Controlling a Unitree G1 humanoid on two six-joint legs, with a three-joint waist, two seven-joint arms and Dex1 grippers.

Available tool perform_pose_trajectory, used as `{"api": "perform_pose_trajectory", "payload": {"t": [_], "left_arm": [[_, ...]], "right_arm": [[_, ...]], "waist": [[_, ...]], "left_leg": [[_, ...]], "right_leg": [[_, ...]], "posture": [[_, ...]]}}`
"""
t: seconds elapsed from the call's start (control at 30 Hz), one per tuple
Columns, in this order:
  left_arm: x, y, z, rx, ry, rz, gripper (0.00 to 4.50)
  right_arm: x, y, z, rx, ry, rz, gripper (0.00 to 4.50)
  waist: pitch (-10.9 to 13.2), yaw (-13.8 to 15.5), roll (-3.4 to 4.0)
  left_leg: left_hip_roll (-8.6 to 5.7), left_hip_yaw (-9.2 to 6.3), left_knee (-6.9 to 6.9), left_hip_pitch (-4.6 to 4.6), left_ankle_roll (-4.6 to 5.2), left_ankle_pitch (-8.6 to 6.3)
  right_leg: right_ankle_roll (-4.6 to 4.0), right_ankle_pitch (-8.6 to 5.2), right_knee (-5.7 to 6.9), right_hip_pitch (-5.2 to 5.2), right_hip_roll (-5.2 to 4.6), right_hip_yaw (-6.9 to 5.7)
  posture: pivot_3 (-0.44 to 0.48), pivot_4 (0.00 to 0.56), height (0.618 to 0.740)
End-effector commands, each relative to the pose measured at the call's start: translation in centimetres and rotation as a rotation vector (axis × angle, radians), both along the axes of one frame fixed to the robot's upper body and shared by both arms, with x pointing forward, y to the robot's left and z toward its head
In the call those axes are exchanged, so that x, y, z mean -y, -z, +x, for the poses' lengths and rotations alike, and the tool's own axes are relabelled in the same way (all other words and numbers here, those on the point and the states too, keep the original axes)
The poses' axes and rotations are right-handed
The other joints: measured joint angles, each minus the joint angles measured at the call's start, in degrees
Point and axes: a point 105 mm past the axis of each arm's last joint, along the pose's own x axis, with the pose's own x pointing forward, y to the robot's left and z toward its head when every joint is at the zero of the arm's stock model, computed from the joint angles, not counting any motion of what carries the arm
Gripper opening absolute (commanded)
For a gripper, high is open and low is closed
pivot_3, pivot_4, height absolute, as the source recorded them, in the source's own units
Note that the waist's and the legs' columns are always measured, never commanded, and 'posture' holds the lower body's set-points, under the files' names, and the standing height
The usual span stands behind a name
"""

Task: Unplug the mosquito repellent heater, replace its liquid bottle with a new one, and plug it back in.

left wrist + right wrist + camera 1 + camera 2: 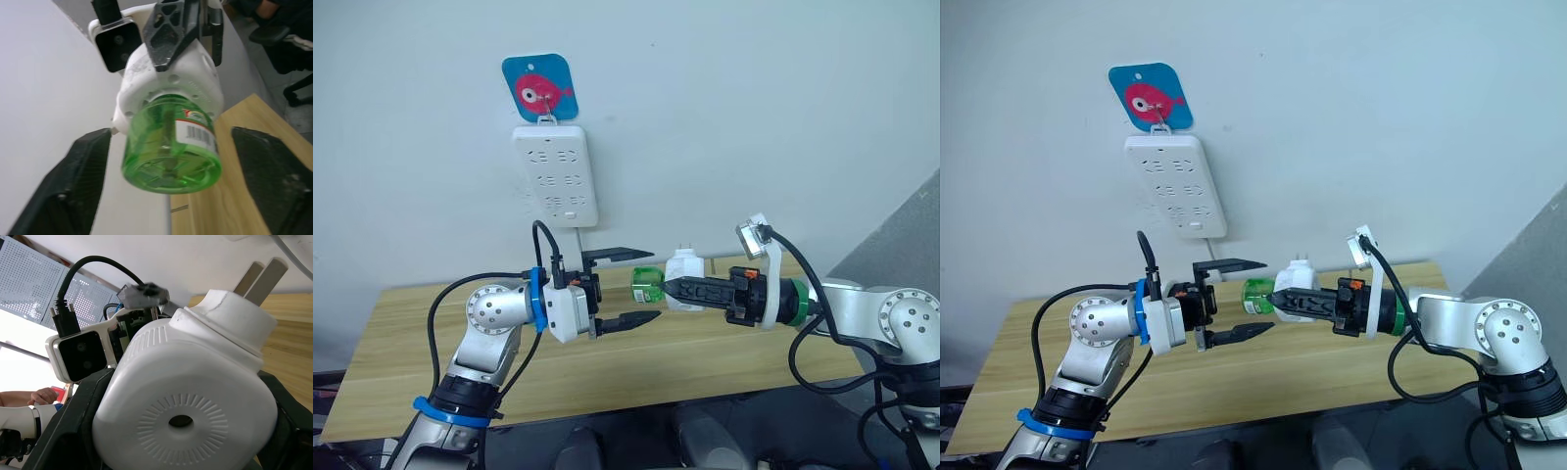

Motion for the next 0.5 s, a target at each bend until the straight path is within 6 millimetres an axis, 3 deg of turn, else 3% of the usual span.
{"api": "perform_pose_trajectory", "payload": {"t": [0.03,0.1,0.23,0.37,0.5], "left_arm": [[0.2,-0.9,-0.6,-0.004,0.028,-0.015,2.66],[0.0,-1.1,-0.6,-0.018,0.032,-0.006,2.25],[-0.7,-0.7,-0.5,-0.222,0.038,0.083,2.25],[-2.1,-0.8,0.3,-0.791,-0.037,0.163,2.25],[-2.9,-2.1,0.5,-1.153,-0.047,0.196,2.25]], "right_arm": [[-0.2,-1.4,-0.5,0.046,-0.019,0.04,3.35],[-0.2,-1.4,-0.5,0.046,-0.019,0.039,3.35],[-0.2,-1.5,-0.6,0.059,-0.03,0.026,3.35],[-0.4,-2.0,-1.7,0.107,-0.093,-0.018,3.35],[-0.8,-2.2,-2.6,0.182,-0.163,-0.057,3.35]], "waist": [[0.0,0.0,0.01],[0.0,0.0,0.01],[0.0,-0.1,0.01],[0.0,-0.3,0.01],[0.0,-0.3,0.0]], "left_leg": [[0.0,-0.01,0.0,0.0,0.0,0.0],[0.0,-0.01,0.0,0.01,0.0,0.0],[0.01,-0.06,0.0,0.02,0.0,0.0],[0.02,-0.21,0.04,-0.02,0.0,0.0],[-0.03,-0.34,0.09,0.03,0.0,0.0]], "right_leg": [[0.0,0.0,0.0,0.0,0.0,-0.01],[0.0,0.0,0.0,0.01,0.0,-0.01],[0.0,0.0,0.01,0.03,0.01,-0.05],[0.0,-0.01,0.04,0.04,0.02,-0.16],[0.0,-0.02,0.02,0.15,0.03,-0.3]], "posture": [[-0.18,0.111,0.729],[-0.18,0.111,0.729],[-0.174,0.114,0.729],[-0.164,0.115,0.729],[-0.162,0.114,0.729]]}}
